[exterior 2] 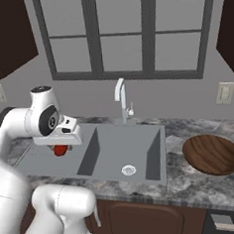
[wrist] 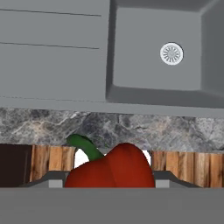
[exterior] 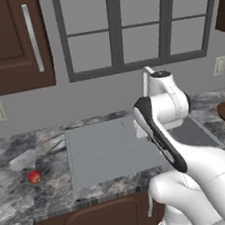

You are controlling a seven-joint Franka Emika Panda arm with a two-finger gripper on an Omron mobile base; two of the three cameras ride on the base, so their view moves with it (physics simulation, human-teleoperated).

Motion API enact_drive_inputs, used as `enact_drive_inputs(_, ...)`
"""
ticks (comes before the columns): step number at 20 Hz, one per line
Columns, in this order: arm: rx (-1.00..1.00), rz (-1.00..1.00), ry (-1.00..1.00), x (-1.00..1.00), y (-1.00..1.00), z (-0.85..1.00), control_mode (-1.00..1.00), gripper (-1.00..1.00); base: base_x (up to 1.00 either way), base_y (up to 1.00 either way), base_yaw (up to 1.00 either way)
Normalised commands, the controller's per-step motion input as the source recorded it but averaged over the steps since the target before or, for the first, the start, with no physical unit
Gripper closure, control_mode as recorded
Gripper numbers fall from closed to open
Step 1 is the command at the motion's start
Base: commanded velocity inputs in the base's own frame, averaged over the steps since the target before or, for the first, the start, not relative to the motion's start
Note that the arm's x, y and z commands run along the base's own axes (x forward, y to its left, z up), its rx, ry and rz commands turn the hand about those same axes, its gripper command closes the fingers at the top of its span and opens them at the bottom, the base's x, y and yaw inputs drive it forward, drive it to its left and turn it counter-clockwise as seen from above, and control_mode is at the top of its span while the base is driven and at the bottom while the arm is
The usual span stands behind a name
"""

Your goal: Remove the bell pepper and apple from the sink. Then move the bowl and cup from the counter to the sink for washing.

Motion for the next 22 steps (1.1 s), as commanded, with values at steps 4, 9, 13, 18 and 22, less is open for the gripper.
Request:
enact_drive_inputs(4,0.0,0.1,0.0,-0.07,0.4,-0.02,-1.0,1.0,0.0,0.0,0.0)
enact_drive_inputs(9,0.0,0.14,0.0,0.0,0.43,-0.01,-1.0,1.0,0.0,0.0,0.0)
enact_drive_inputs(13,0.0,0.17,0.0,0.0,0.44,0.0,-1.0,1.0,0.0,0.0,0.0)
enact_drive_inputs(18,0.01,0.18,0.0,0.0,0.44,0.0,-1.0,1.0,0.0,0.0,0.0)
enact_drive_inputs(22,0.04,0.15,0.0,0.0,0.45,-0.01,-1.0,1.0,0.0,0.0,0.0)
